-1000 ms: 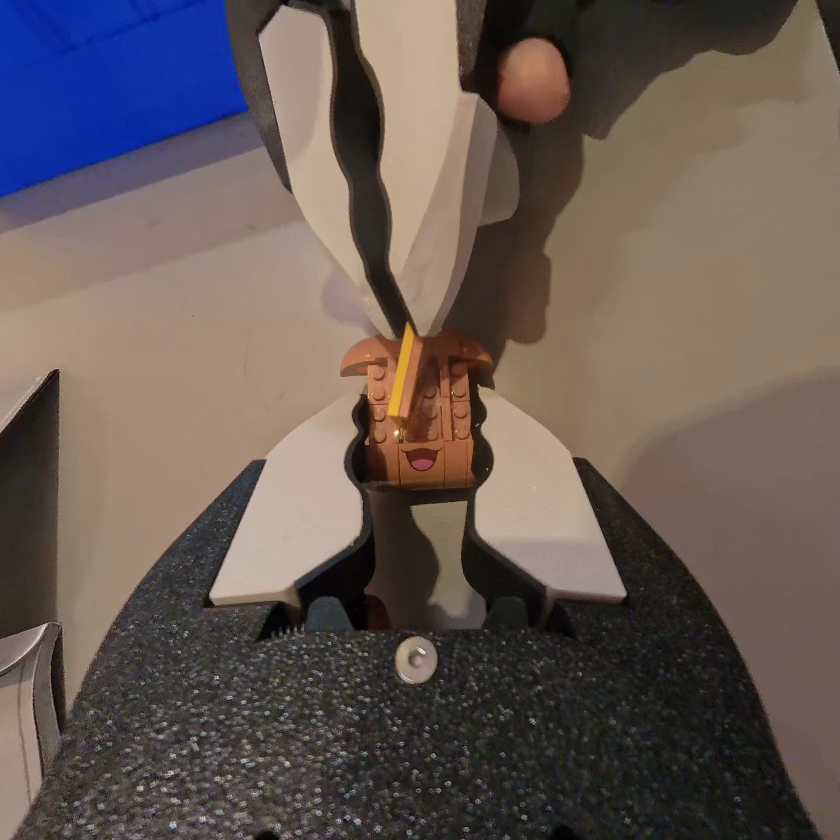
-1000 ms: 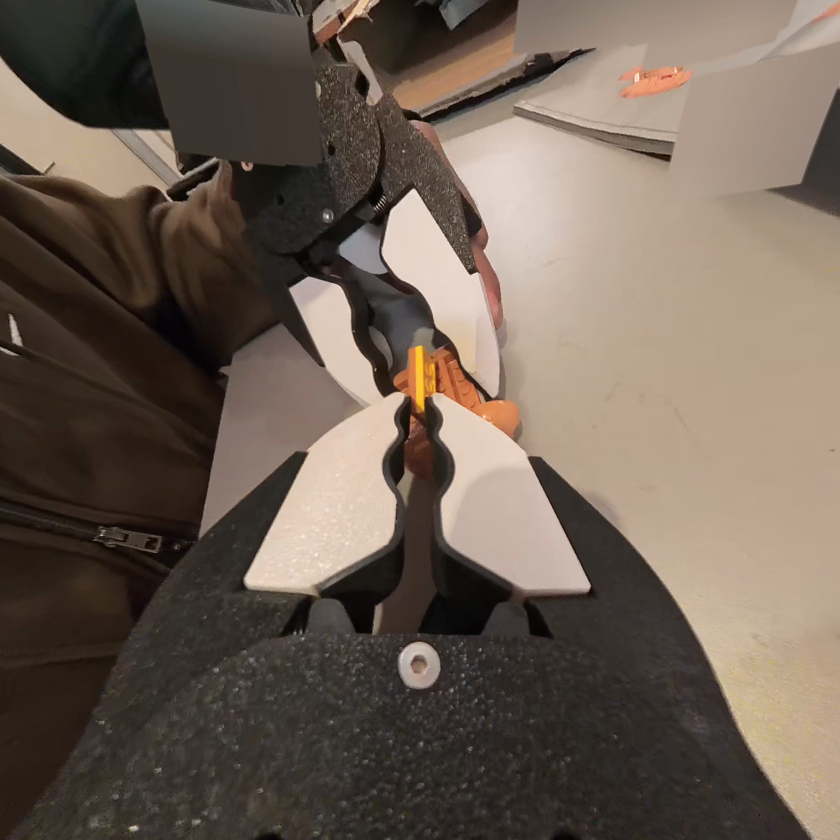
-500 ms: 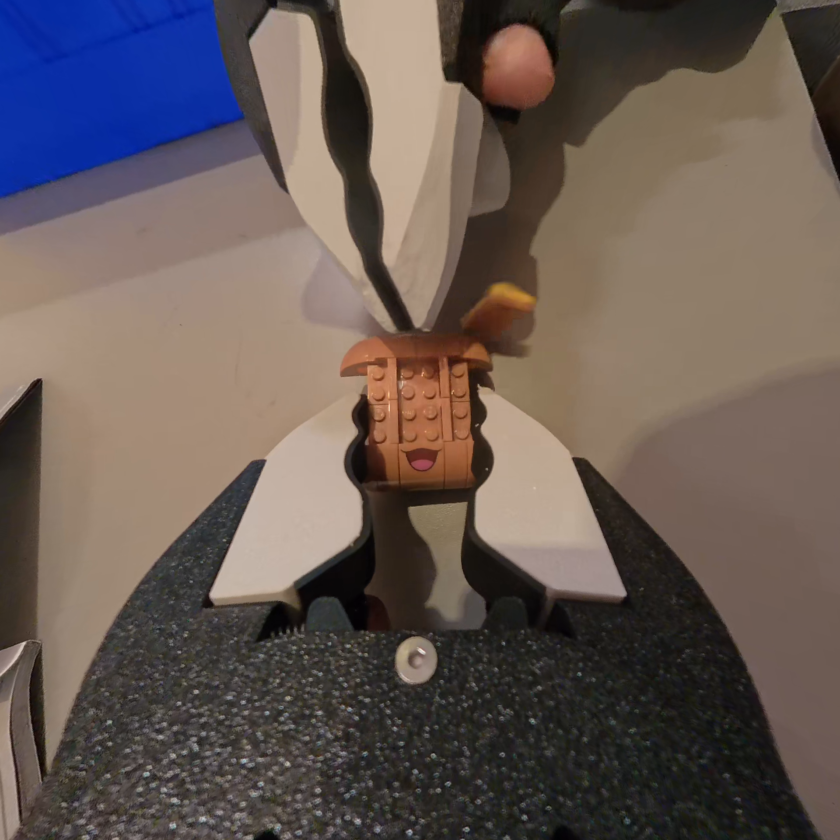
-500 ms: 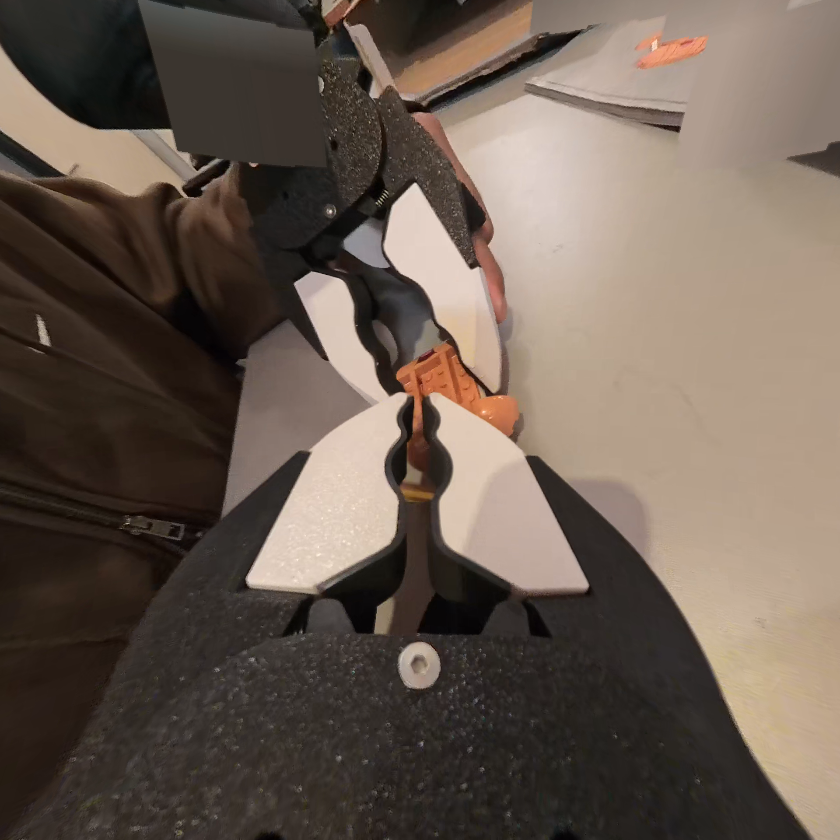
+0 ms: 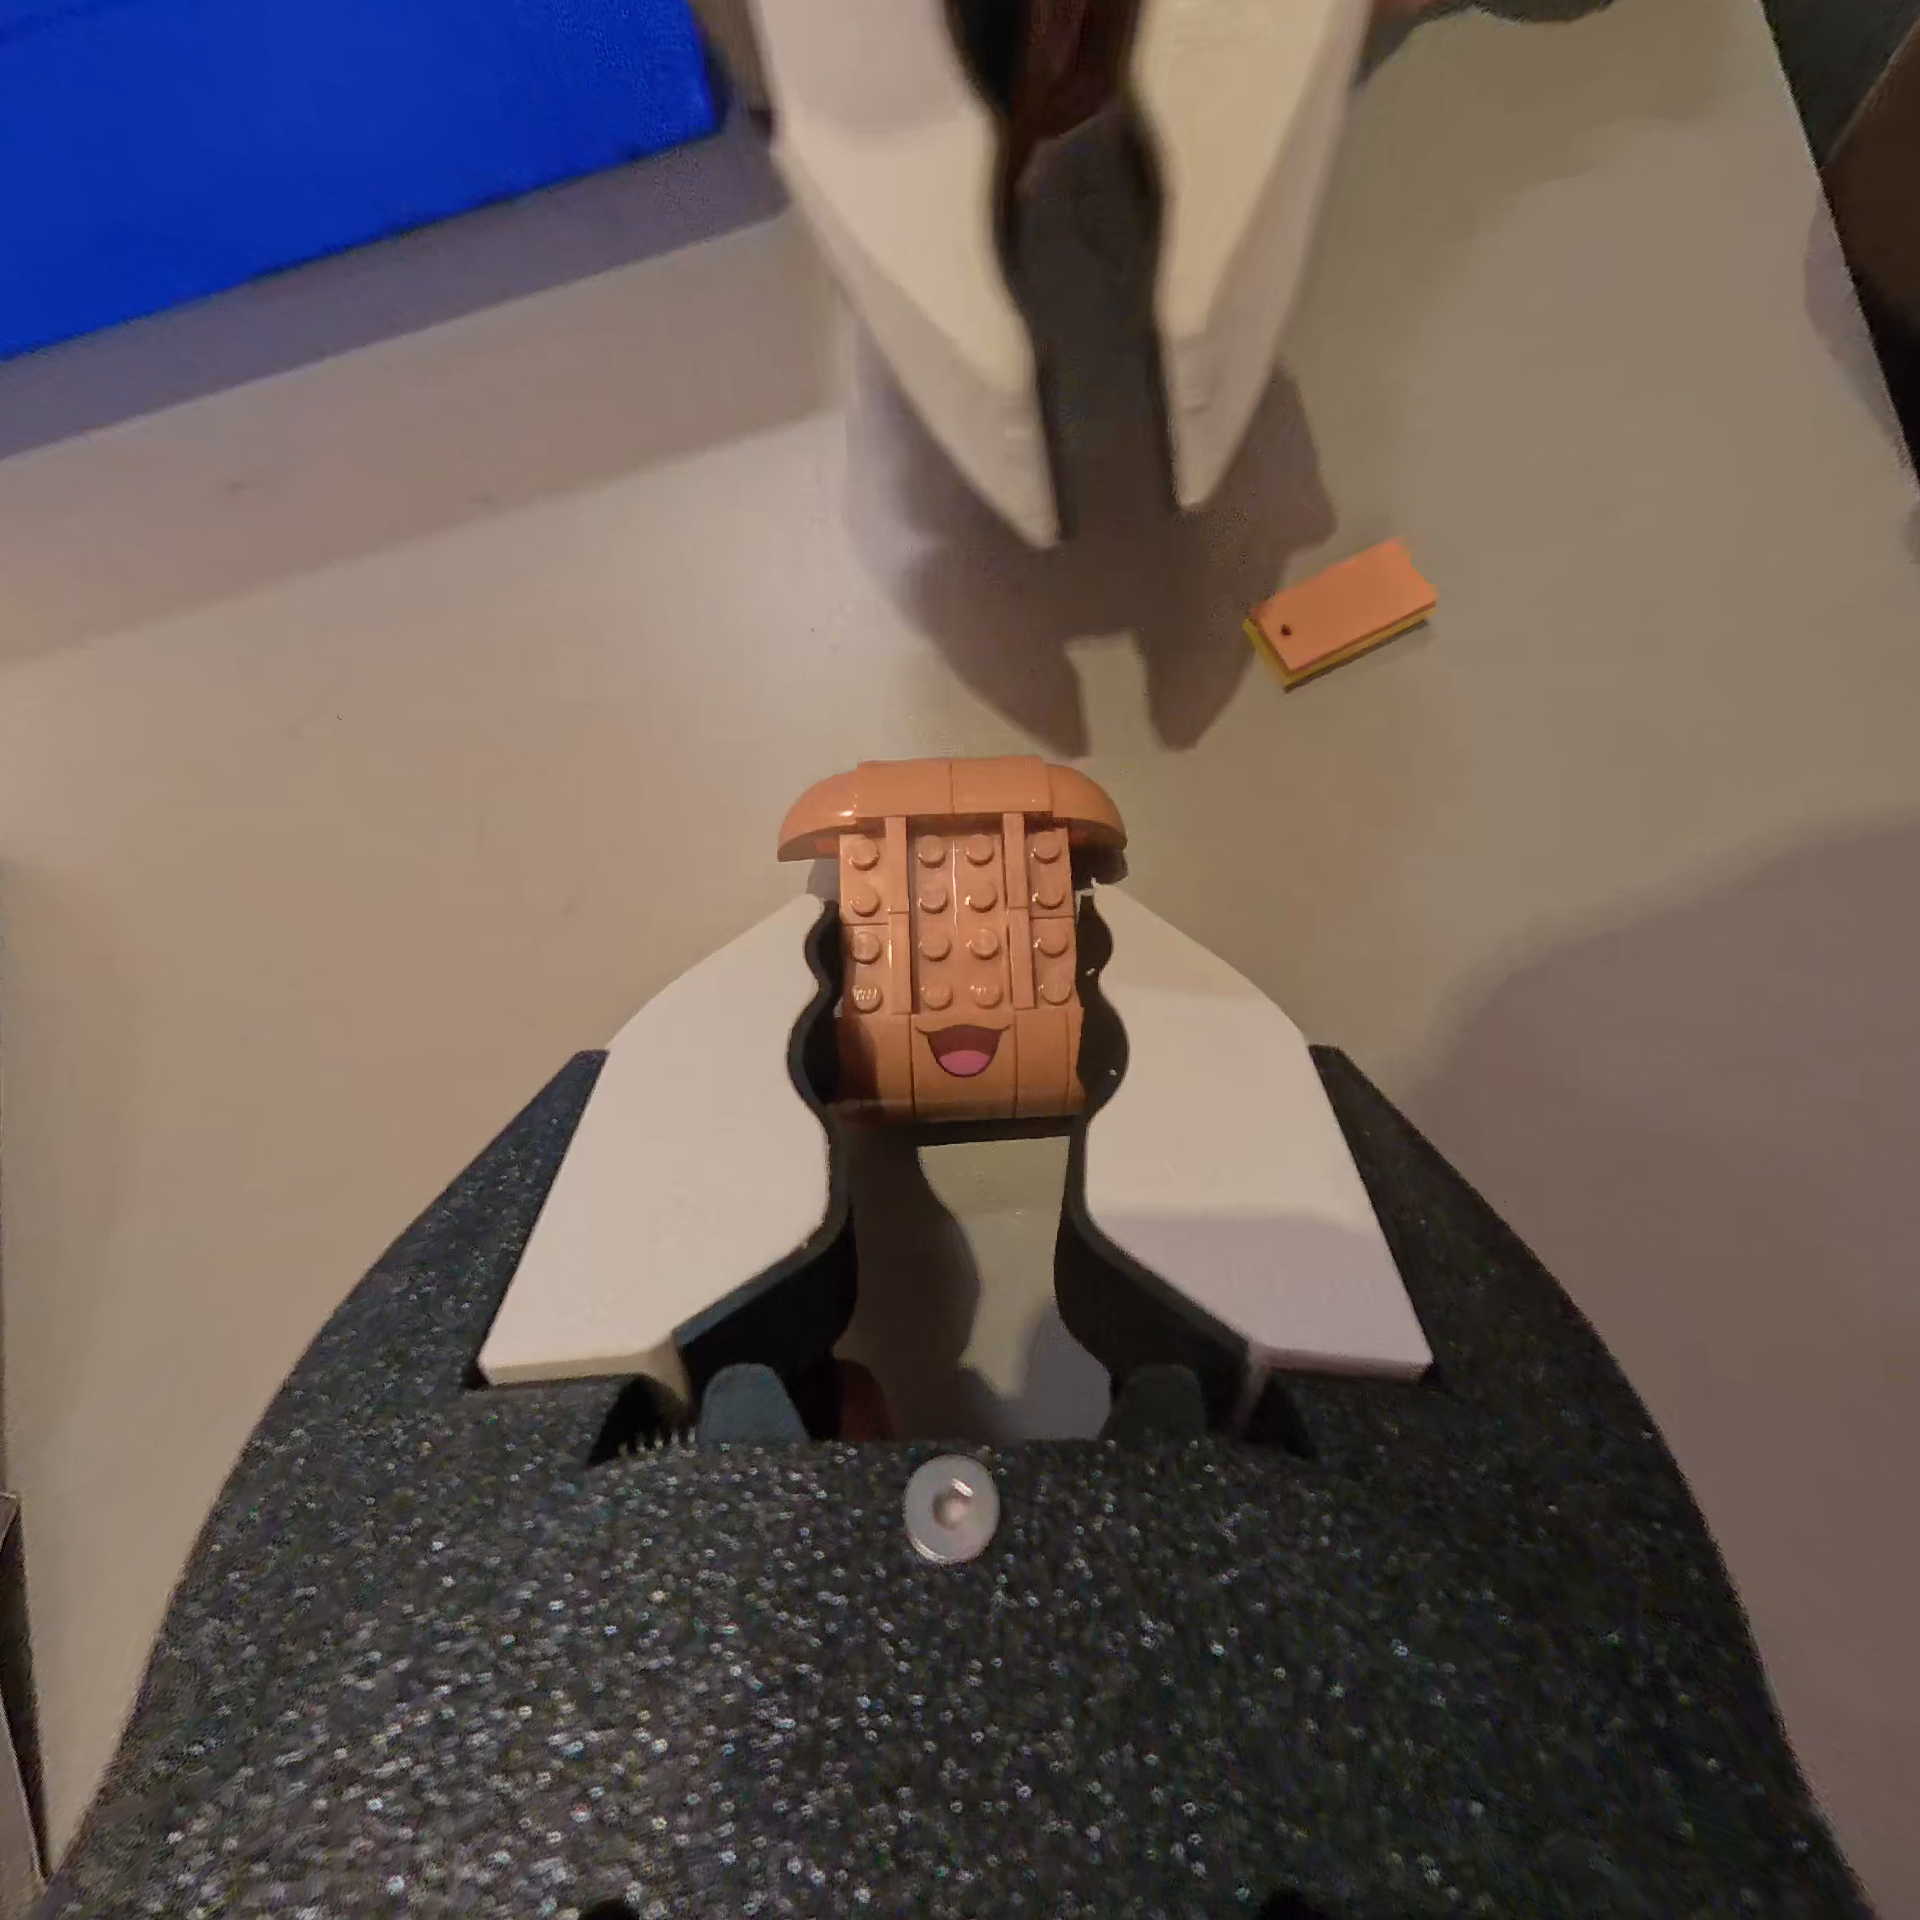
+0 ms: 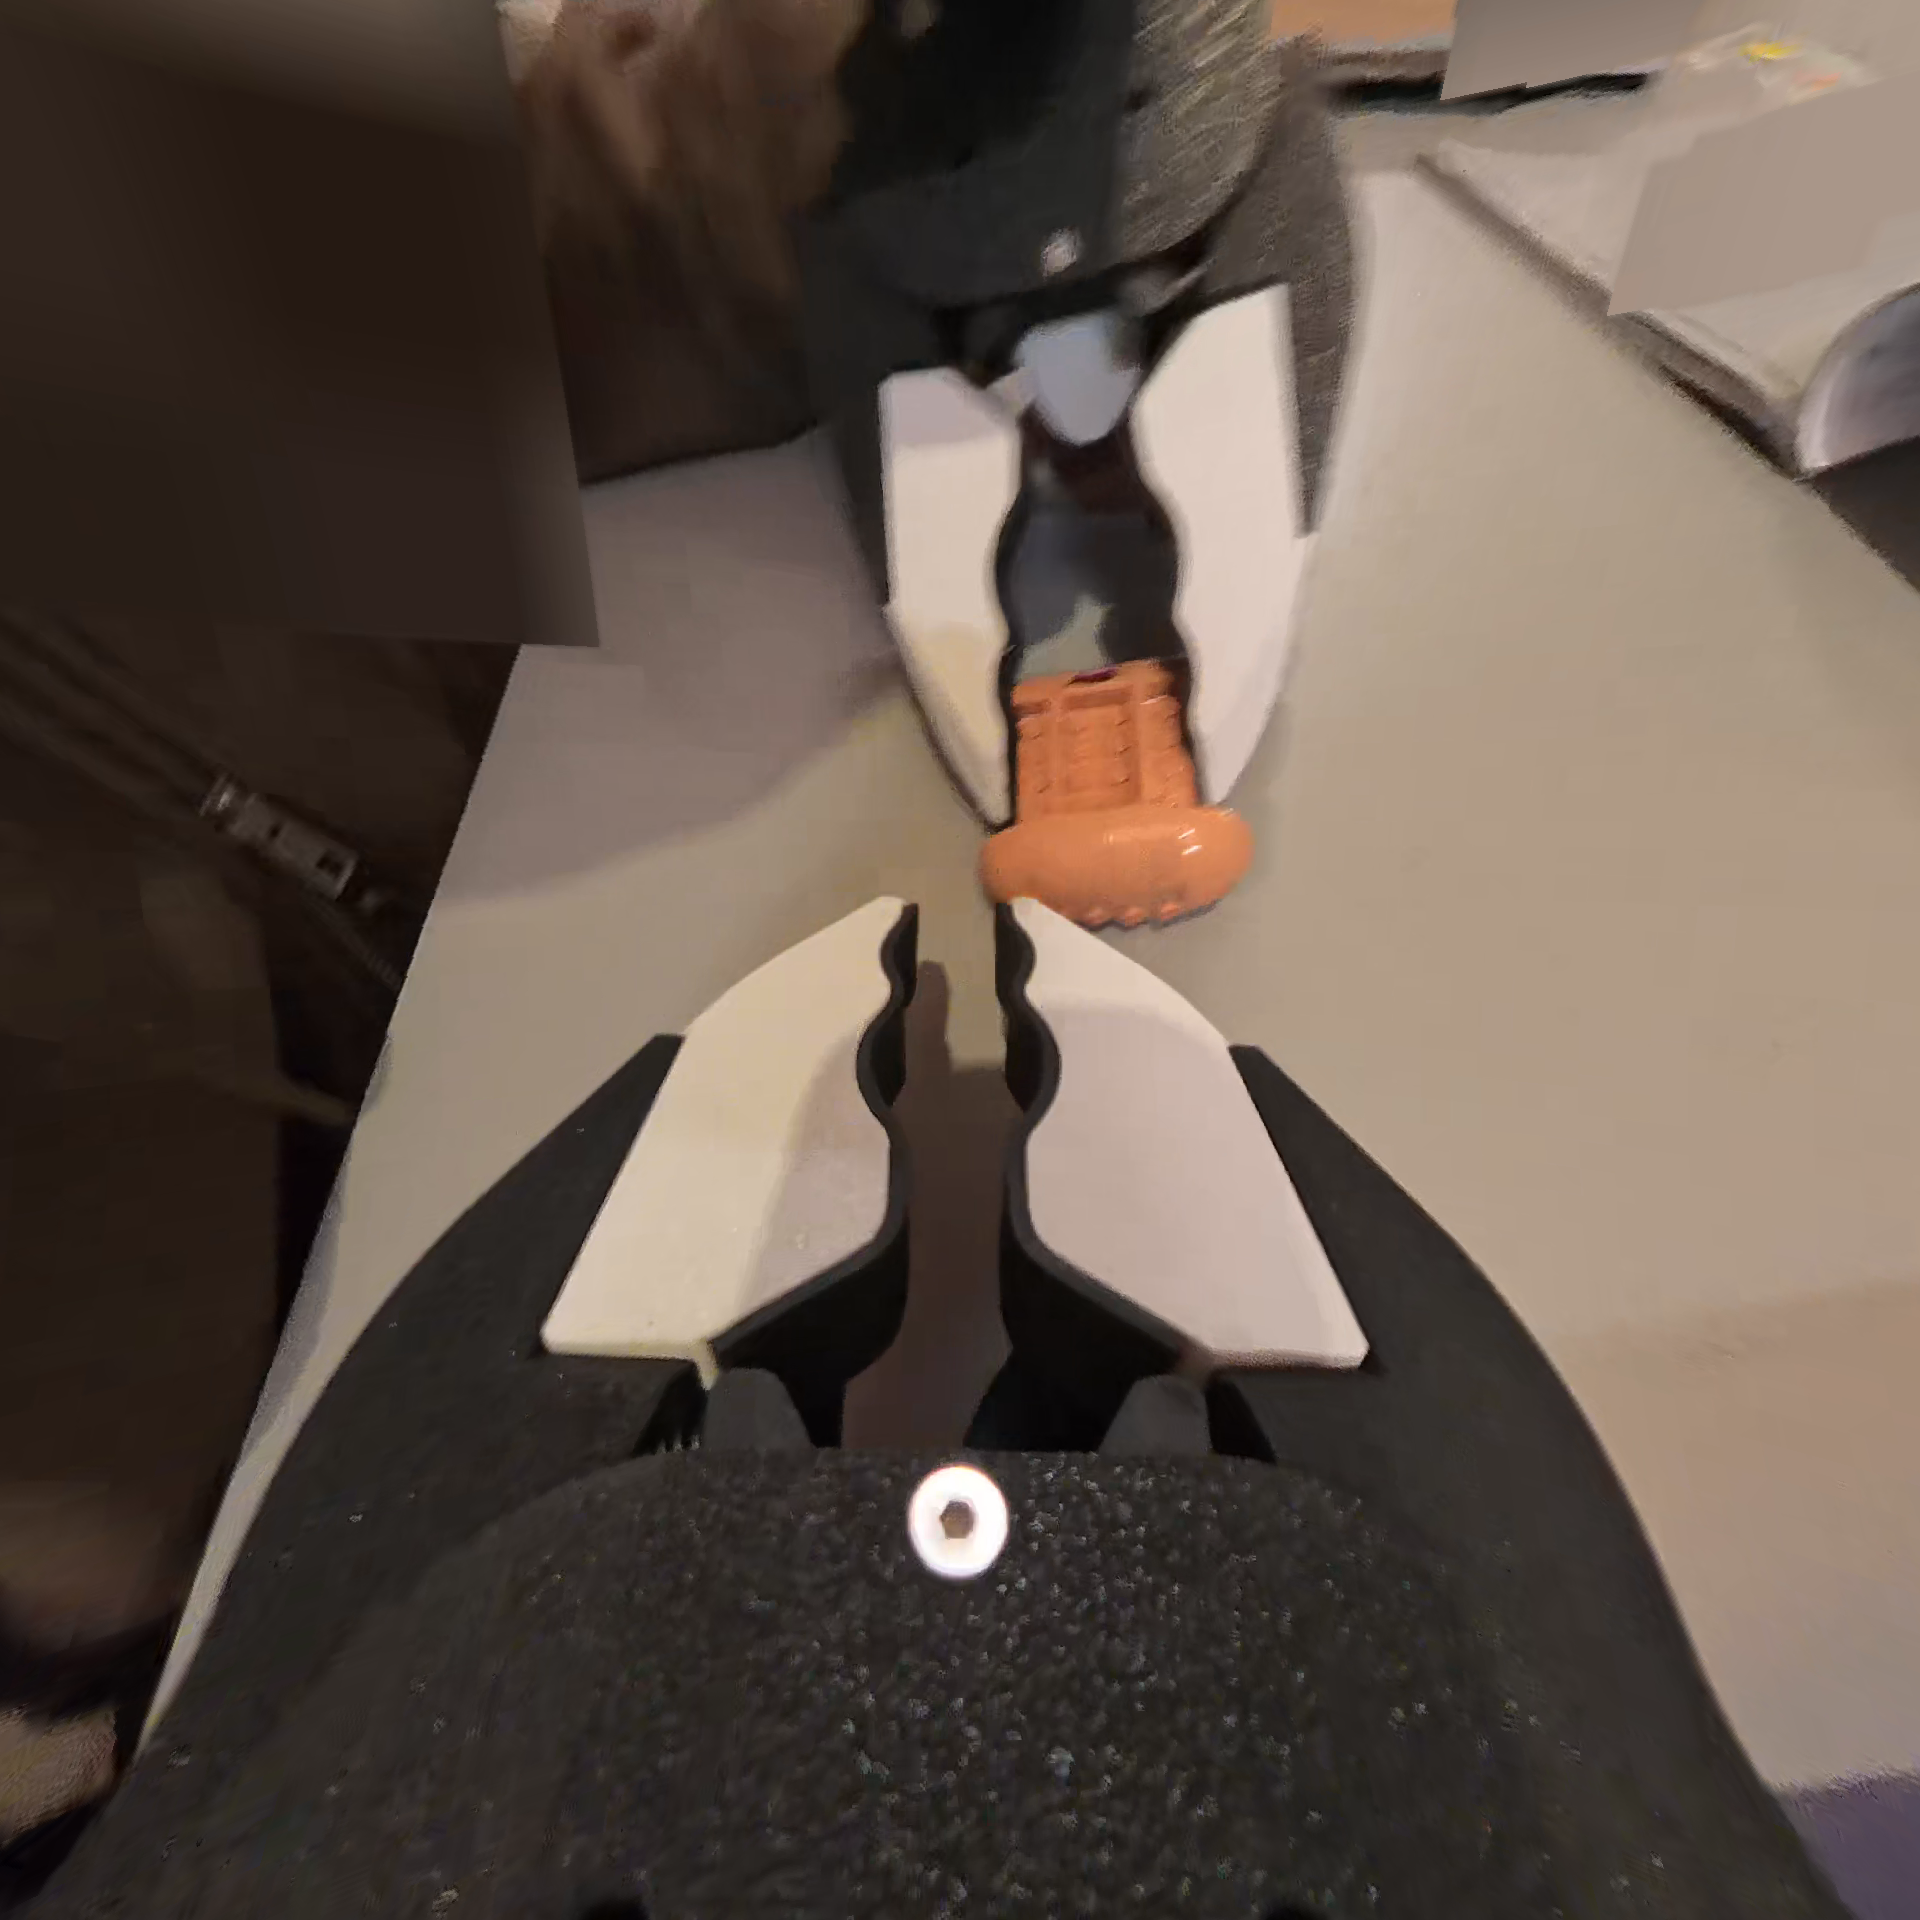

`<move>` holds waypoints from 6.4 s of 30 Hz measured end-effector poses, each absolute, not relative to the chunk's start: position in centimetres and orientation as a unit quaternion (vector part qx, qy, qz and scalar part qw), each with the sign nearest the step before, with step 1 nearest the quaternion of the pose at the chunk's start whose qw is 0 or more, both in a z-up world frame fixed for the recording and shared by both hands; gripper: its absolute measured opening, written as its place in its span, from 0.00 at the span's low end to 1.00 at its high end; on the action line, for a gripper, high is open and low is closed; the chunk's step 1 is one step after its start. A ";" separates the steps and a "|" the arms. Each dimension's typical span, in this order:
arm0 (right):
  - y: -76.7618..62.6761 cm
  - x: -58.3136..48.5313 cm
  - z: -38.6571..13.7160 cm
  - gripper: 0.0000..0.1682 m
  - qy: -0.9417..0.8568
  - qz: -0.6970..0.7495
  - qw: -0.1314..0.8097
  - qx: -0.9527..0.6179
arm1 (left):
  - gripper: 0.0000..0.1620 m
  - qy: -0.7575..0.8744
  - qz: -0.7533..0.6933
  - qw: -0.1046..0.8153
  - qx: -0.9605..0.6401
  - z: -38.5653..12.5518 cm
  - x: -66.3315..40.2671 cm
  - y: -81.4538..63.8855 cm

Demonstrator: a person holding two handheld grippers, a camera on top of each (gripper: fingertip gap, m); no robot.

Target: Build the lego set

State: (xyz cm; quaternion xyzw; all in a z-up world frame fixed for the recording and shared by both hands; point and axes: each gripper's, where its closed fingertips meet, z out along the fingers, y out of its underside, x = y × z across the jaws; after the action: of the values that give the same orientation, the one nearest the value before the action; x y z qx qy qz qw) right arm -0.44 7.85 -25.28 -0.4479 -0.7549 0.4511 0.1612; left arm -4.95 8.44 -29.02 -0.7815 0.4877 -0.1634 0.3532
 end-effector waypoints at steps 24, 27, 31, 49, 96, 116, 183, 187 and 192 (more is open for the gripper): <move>5.3 2.9 -29.9 0.25 -0.669 0.229 0.279 -0.650 | 0.27 0.489 -0.116 0.366 -0.783 -29.0 -4.5 9.1; 5.4 2.9 -29.9 0.18 -0.677 0.237 0.269 -0.643 | 0.27 0.488 -0.112 0.367 -0.784 -29.1 -4.5 9.2; 6.1 2.9 -30.0 0.11 -0.692 0.255 0.243 -0.630 | 0.27 0.485 -0.114 0.369 -0.785 -29.1 -4.5 9.3; 9.0 -4.9 -22.3 0.10 -0.801 0.377 0.194 -0.422 | 0.27 0.483 -0.159 0.360 -0.782 -29.2 -4.8 8.8; 8.6 -4.6 -25.9 0.10 -0.866 0.291 0.103 -0.394 | 0.27 0.471 -0.171 0.389 -0.773 -27.9 -3.9 9.1; 9.9 -3.7 -25.1 0.15 -0.771 0.376 0.291 -0.425 | 0.26 0.454 -0.179 0.400 -0.776 -27.5 -3.9 9.5; 14.9 -5.5 -23.9 0.17 -0.608 0.420 0.385 -0.553 | 0.27 0.278 -0.143 0.464 -0.829 -25.4 -7.6 13.4; 15.1 -5.8 -23.4 0.17 -0.582 0.433 0.387 -0.570 | 0.27 0.259 -0.142 0.473 -0.830 -25.2 -7.6 13.7; 14.7 -6.1 -23.0 0.17 -0.586 0.421 0.403 -0.562 | 0.27 0.246 -0.137 0.480 -0.831 -25.2 -7.3 14.0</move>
State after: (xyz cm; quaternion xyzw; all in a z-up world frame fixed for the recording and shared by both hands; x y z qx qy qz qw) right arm -6.14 14.67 -23.04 -0.5622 -0.5863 0.4214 0.4032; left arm -7.33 13.97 -25.21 -0.8309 0.2457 -0.1374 0.4799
